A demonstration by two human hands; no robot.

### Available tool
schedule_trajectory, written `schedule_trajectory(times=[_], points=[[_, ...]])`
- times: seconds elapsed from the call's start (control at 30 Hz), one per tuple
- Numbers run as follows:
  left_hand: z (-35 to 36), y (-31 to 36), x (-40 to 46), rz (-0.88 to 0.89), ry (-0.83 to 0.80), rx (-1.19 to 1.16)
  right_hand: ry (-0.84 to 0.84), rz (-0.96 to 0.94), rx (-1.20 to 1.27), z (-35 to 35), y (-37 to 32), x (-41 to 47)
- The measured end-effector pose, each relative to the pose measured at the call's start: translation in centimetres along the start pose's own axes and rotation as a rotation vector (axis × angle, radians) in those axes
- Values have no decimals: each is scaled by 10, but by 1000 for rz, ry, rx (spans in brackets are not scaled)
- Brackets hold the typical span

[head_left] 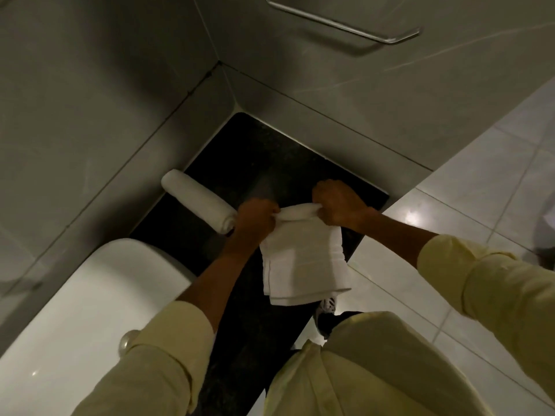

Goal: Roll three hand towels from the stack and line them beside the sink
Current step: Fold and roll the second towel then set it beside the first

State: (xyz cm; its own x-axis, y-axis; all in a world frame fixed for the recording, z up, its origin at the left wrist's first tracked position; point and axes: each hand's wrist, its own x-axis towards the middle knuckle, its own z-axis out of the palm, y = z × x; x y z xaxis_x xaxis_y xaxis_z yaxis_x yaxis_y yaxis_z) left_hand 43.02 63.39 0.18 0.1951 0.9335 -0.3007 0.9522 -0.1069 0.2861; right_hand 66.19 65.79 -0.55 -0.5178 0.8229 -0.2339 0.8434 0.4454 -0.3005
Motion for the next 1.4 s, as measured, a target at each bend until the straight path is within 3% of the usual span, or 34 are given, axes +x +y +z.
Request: schedule_trajectory(times=[0.1,0.2,0.37,0.5,0.57,0.63,0.77,0.87,1.0,1.13,1.33,1.4], points=[[35,0,-39,121,160,62,165,-93,-271,32,-7,-23],[60,1,-64,126,129,63,241,-72,-278,51,-12,-48],[41,13,-67,-24,32,-80,63,60,-141,43,-30,-60],[11,19,-36,-69,51,-3,-66,262,18,10,-28,-29],[6,19,-24,-34,-66,64,-155,238,-36,2,-28,-16],[7,21,-22,-27,-204,-11,-211,191,-90,1,-31,-14],[12,29,-44,-75,-219,-143,-107,168,-77,10,-38,-29],[31,26,-64,70,-37,39,-38,158,-135,27,-48,-53],[71,30,-102,95,-4,276,66,78,-248,62,-50,-91],[91,38,-132,159,19,325,69,61,-215,74,-56,-123],[35,43,-97,-29,11,84,47,236,18,26,-62,-88],[31,34,-76,-18,-103,114,-71,219,-19,17,-57,-67]])
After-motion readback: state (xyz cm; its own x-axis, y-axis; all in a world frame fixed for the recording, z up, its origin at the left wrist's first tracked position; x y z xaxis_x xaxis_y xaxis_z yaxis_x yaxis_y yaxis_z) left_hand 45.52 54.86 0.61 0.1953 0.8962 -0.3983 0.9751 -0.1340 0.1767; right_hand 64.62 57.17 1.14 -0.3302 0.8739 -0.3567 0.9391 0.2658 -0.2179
